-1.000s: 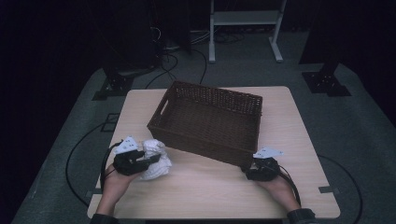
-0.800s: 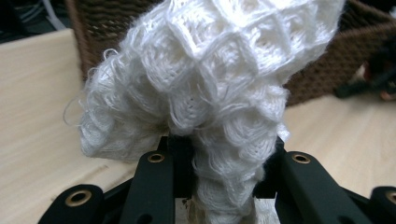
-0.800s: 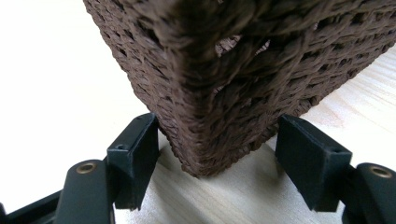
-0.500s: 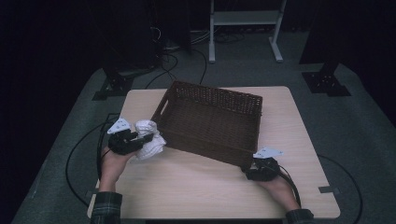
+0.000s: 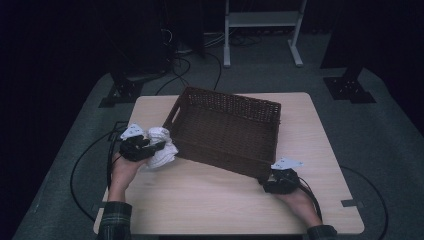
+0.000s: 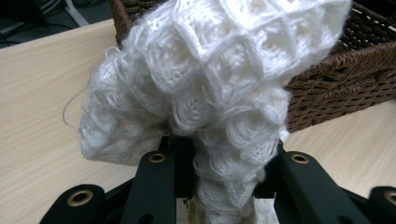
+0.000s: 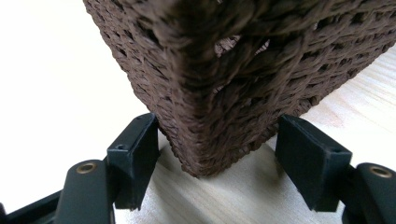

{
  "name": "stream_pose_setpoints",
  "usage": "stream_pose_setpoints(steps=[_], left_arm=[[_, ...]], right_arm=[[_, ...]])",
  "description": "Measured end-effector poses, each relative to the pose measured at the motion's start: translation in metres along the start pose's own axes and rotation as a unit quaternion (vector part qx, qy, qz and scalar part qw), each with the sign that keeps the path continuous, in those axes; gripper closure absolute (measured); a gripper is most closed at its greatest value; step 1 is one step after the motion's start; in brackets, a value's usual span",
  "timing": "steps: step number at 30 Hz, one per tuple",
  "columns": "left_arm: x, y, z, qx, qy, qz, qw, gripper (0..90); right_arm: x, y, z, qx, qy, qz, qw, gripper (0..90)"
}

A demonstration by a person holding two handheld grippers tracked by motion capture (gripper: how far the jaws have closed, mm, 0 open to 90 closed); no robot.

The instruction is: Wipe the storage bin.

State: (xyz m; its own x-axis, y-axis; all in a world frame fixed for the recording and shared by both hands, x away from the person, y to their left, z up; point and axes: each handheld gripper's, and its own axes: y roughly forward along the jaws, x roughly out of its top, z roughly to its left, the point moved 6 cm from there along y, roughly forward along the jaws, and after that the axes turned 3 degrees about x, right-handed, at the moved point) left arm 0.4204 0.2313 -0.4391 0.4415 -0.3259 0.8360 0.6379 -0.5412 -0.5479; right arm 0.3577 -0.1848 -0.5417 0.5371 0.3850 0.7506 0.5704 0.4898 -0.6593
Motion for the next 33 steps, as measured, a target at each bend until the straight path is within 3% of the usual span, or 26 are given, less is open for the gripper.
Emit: stream_pose_setpoints(steps=[7,16,23,33], left_arm=[[-0.005,0.005,-0.001,0.009,0.005,0.019,0.9998,67.6],[-0.013,0.012,0.000,0.010,-0.005,0.024,0.9996,67.7],[-0.022,0.023,0.000,0.014,0.001,0.050,0.9986,67.6],[-0.029,0.029,0.001,0.016,-0.007,0.060,0.9981,67.8]], right_arm=[[0.000,0.000,0.000,0.000,0.001,0.000,1.0000,30.0],[0.000,0.000,0.000,0.000,0.001,0.000,1.0000,30.0],[0.000,0.000,0.000,0.000,0.000,0.000,1.0000,30.0],[0.000,0.000,0.000,0.000,0.000,0.000,1.0000,30.1]])
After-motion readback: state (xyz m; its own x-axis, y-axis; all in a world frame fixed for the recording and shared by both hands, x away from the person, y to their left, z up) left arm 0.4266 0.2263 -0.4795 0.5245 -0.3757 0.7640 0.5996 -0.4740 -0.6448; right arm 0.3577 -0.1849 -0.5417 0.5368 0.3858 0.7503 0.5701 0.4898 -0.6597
